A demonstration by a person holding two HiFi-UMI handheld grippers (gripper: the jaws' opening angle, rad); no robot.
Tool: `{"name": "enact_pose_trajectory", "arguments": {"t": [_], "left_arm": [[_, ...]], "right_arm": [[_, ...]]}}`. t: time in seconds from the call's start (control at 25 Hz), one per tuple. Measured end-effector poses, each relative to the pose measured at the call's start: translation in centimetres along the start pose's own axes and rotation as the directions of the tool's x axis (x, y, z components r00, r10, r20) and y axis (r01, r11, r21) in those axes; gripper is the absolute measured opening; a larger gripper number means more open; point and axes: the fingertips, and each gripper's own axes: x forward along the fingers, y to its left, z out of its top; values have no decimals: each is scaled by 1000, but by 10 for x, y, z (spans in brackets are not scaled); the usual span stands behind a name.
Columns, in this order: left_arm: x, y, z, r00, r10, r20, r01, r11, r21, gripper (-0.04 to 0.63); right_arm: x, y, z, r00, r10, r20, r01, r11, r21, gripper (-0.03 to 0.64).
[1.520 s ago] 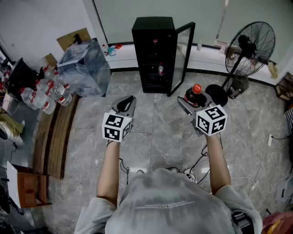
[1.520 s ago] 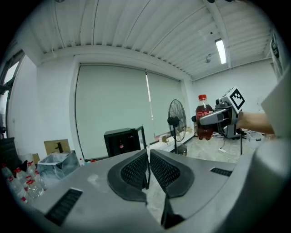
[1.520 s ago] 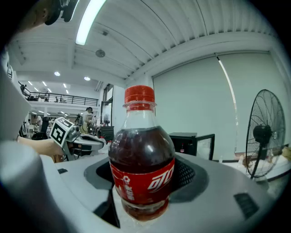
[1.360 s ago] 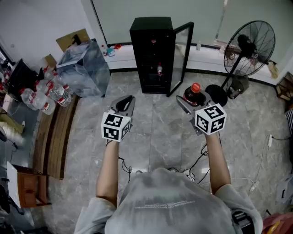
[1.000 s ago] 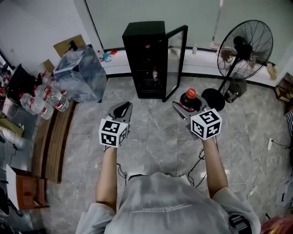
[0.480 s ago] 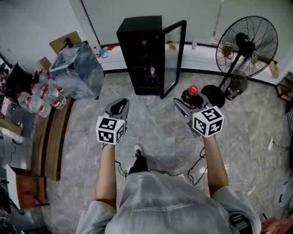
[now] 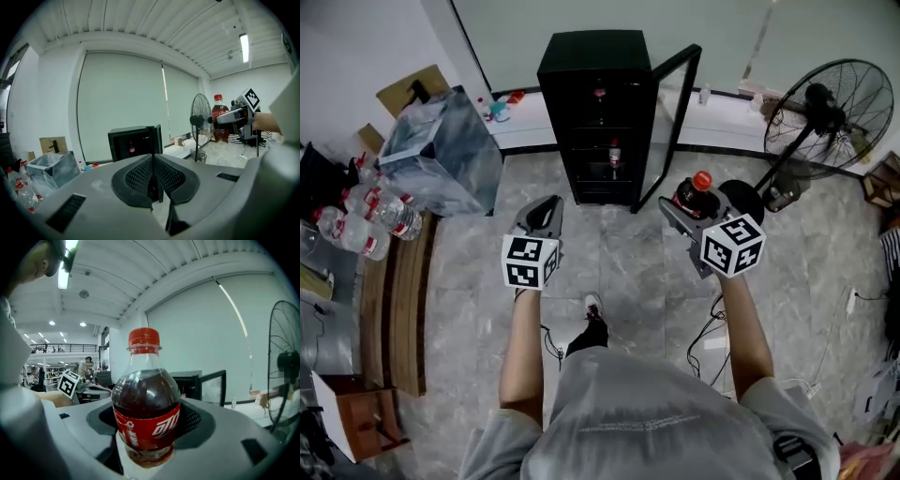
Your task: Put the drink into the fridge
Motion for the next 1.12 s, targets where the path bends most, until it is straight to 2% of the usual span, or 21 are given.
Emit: {"name": "enact_pose_trajectory", "arguments": {"t": [0.2,0.36,0.56,0.76,0.88,1.12], "left_arm": [[57,74,10,999,-35,-3,35,999,7,20],[99,132,10,999,-30,-26,31,999,9,20],[152,179,5,997,-56,-51,56,998,1,21],[188,208,-3,992,-88,-85,92,995,35,21],[203,214,-12,990,-96,-102,100,995,32,21],[224,226,-45,988,-102,-119,95,993,-64,21]], "right_arm": [[87,-16,22,999,36,-6,-36,999,-4,310],[156,-35,28,1000,0,-13,0,1000,22,310],[226,-60,33,999,-32,-26,33,999,35,310],[272,-72,33,999,-39,-28,40,998,49,310],[291,-84,24,997,-63,-40,66,996,63,310],[333,-109,-10,993,-91,-73,97,992,83,310]]}}
